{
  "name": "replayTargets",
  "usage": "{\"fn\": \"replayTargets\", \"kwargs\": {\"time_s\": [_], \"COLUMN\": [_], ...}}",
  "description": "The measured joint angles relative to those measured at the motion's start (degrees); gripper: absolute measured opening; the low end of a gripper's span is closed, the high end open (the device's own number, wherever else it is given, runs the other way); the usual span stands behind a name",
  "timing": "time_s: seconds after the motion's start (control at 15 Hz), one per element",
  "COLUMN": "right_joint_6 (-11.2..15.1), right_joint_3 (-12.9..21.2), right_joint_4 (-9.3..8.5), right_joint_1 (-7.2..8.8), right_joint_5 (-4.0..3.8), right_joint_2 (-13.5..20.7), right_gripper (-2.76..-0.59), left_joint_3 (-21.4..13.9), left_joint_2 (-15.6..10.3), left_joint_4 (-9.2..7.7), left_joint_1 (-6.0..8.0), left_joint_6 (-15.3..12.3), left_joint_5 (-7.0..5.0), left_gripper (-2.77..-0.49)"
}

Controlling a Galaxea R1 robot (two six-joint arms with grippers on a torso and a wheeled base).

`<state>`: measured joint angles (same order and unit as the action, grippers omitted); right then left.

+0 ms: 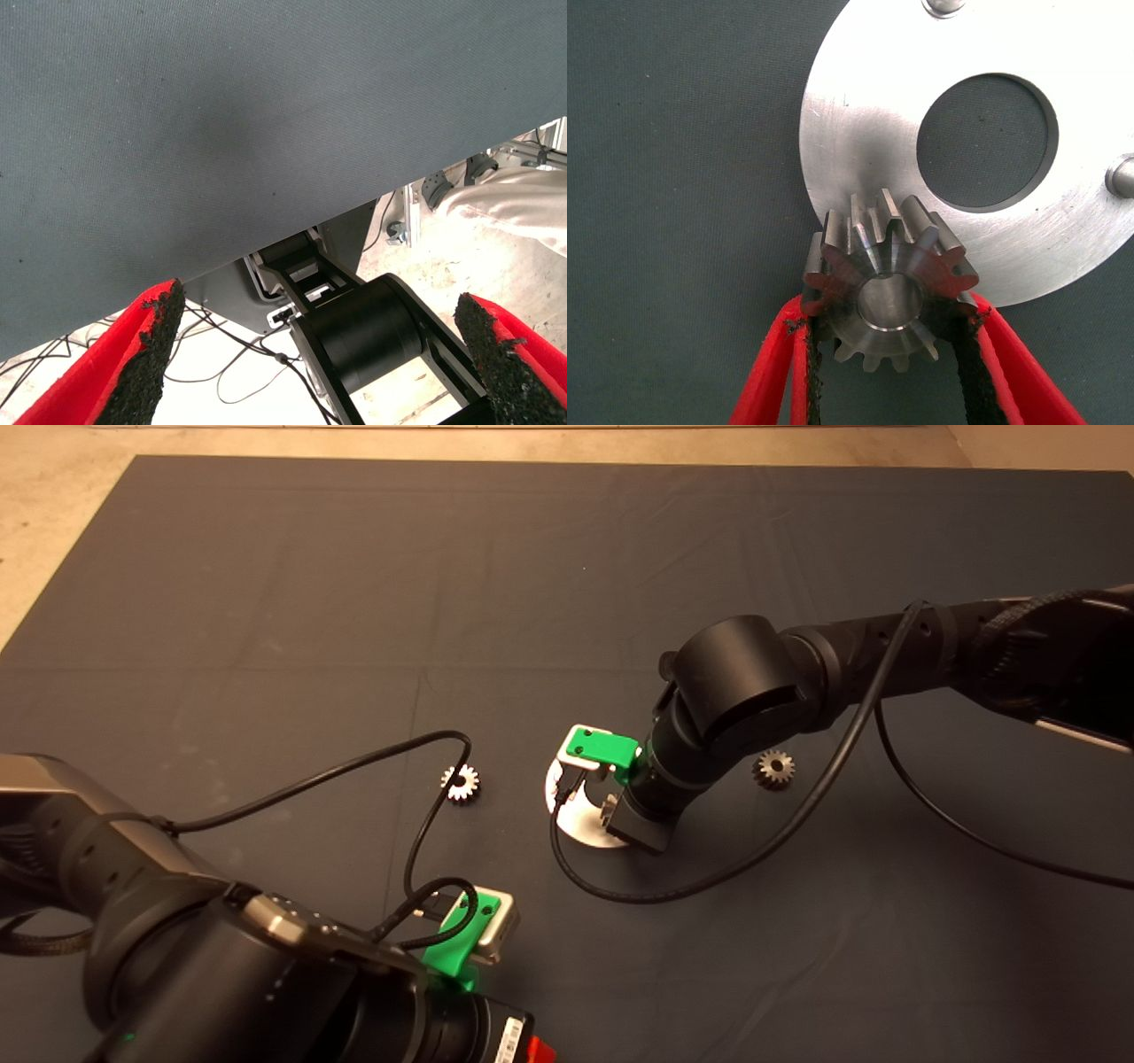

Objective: Install three planetary gears onto the carrier pins

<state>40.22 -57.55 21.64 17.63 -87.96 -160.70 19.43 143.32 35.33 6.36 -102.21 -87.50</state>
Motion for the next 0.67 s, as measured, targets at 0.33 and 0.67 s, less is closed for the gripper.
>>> {"fn": "replayTargets", "kwargs": {"time_s": [0.33, 0.67], "right_joint_6": [-2.95, -4.47], "right_joint_3": [-1.34, -2.06], "right_joint_4": [0.00, 0.02], "right_joint_1": [0.00, 0.00], "right_joint_5": [0.00, 0.00], "right_joint_2": [0.02, 0.02], "right_gripper": [-2.55, -2.54], "left_joint_3": [0.00, 0.00], "left_joint_2": [-0.02, -0.22], "left_joint_4": [0.00, 0.00], "left_joint_1": [0.00, 0.00], "left_joint_6": [0.00, 0.00], "left_joint_5": [0.00, 0.00], "left_gripper": [-1.09, -1.09]}}
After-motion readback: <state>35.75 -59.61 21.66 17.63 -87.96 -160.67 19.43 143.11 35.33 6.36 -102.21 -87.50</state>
